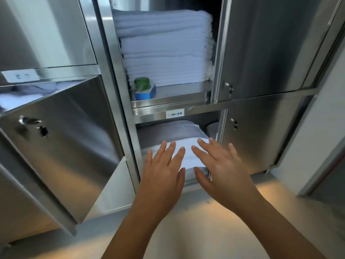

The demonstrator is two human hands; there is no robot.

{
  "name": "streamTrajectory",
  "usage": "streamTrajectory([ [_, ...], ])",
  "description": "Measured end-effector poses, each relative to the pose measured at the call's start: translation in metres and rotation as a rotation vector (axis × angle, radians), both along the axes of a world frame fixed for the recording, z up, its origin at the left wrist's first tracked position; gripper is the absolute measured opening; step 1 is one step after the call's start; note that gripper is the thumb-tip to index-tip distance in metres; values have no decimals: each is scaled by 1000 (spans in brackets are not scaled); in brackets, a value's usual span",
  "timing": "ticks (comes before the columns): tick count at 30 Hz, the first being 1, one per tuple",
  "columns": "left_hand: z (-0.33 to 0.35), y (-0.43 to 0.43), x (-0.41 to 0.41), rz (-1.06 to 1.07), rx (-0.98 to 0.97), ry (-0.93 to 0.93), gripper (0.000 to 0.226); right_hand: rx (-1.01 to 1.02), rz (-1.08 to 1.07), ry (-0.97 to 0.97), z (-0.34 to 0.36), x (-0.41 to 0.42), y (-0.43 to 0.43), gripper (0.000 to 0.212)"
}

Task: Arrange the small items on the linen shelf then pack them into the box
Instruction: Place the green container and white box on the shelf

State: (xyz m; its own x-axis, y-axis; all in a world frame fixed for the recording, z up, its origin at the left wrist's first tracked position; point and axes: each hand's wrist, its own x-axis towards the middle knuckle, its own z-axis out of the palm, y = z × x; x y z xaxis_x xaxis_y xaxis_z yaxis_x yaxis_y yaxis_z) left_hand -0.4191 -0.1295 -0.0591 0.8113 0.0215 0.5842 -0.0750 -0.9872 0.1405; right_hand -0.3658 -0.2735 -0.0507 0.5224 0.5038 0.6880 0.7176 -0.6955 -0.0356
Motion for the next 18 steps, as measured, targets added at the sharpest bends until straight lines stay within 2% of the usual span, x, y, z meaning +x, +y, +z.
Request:
streamTrajectory([
  [8, -14, 3, 86, -32, 4, 1, 52, -4, -6, 55, -19, 86, 5, 48],
  [18, -25, 71, 209, -61, 33, -45, 53, -24, -28, 71, -23, 203, 73, 46],
])
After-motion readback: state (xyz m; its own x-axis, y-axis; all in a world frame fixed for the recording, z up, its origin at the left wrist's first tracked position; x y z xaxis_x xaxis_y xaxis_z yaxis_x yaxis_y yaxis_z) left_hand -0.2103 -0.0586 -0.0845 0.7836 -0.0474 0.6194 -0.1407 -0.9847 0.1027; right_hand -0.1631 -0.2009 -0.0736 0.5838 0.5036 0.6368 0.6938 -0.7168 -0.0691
